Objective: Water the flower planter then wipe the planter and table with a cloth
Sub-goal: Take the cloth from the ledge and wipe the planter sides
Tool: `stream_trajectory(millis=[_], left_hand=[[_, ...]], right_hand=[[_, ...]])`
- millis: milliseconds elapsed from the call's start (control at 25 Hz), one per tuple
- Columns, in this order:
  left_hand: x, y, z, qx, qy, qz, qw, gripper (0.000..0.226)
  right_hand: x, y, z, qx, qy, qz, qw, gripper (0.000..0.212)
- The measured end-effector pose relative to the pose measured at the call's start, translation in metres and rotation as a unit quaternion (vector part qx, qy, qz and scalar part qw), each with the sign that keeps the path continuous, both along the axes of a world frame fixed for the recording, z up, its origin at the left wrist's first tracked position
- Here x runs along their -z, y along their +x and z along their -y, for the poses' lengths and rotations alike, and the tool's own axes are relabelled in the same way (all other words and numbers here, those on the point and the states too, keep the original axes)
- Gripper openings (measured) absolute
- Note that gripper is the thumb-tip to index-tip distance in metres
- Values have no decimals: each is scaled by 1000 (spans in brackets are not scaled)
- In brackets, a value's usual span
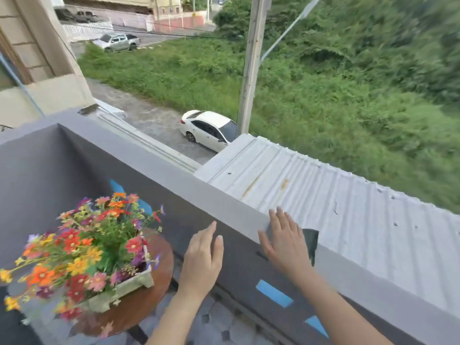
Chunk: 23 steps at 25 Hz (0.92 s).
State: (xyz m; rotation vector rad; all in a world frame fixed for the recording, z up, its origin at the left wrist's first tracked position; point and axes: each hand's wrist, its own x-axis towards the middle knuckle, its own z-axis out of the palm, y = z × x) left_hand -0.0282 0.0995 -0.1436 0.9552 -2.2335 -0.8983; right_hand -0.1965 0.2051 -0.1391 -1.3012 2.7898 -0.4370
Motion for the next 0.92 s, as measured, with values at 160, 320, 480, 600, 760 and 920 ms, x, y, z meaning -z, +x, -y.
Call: stream_trajectory(millis=[160, 320, 480, 600, 760, 920], left_hand=[[38, -89, -13, 61, 57, 84, 993, 45], [57, -166, -24, 66, 89, 173, 979, 46], [64, -206, -34, 25, 84, 215, 973, 44], [64, -217, -42, -13, 164, 210, 964, 39], [61, -206, -47, -1, 158, 148, 976, 34], [30, -168, -34, 16, 279, 24, 960, 34]], right_hand=[[34, -79, -29, 65, 55, 38, 996, 67], [65, -133, -38, 72, 116, 76, 988, 67], [80, -155, -37, 38, 152, 122, 980, 59], [87, -155, -37, 22, 66, 162, 984, 34], [80, -144, -37, 20, -53, 199, 978, 19], [43, -126, -27, -55, -135, 261, 954, 13]])
